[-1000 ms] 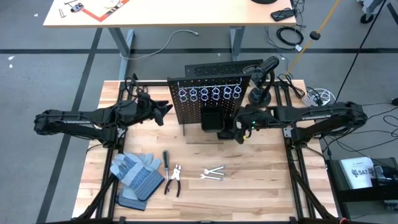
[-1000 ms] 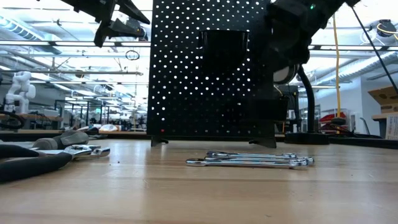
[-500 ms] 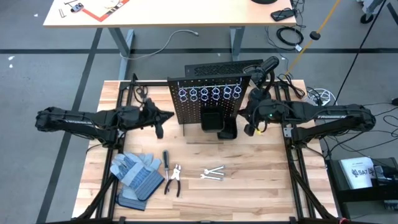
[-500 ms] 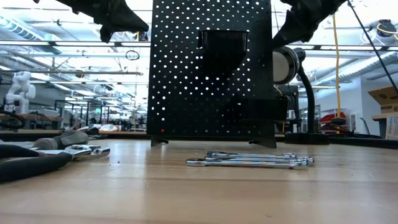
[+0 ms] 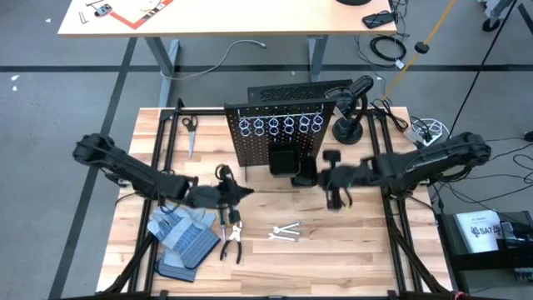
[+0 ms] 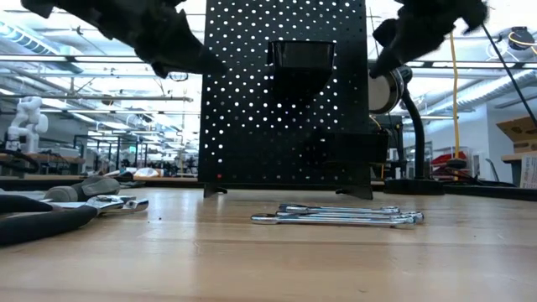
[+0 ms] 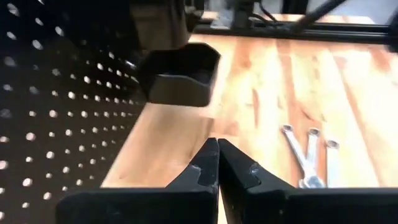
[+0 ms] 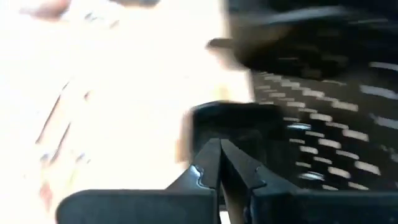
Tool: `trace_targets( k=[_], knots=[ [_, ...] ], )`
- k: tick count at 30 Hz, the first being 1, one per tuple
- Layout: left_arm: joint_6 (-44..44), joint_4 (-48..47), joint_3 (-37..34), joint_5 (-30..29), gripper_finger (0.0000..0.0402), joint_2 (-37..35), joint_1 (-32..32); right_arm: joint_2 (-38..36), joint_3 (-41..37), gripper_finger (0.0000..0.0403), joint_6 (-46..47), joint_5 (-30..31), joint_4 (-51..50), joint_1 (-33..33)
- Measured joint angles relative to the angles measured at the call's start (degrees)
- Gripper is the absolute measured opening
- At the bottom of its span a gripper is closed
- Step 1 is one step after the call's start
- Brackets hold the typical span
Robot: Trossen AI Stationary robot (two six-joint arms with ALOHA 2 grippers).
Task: Hang tools onto peg board
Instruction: Remove the black utility knife blades from the bottom black bin of the black pegboard
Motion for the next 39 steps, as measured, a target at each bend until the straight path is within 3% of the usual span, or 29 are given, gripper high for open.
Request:
trace_targets(
  k=[4,7,16,22,31,39],
  knots=[
    [3.3,9.22,0.0,-8.66,0.0002,3.78,-2.78,5.01,0.0,0.0,-5.31,7.87,-0.5,4.82],
    [5.74,13.1,0.0,-8.65,0.0005,5.33,-3.27,7.73,0.0,0.0,-6.07,11.0,0.01,5.11],
    [5.52,13.42,0.02,-8.53,0.0031,8.87,-1.72,10.08,0.07,0.0,-4.8,12.69,4.99,3.99],
    [5.53,15.09,0.02,-6.82,0.0007,14.1,1.01,10.04,0.07,0.0,-2.24,12.84,5.59,1.05],
    [15.37,34.45,0.04,-6.65,0.0028,22.19,7.47,10.04,0.07,0.0,-1.57,12.4,8.18,0.72],
    [16.46,38.86,1.66,2.2,0.003,24.08,12.91,10.02,0.04,0.0,-1.61,12.27,10.04,1.39]
  ],
)
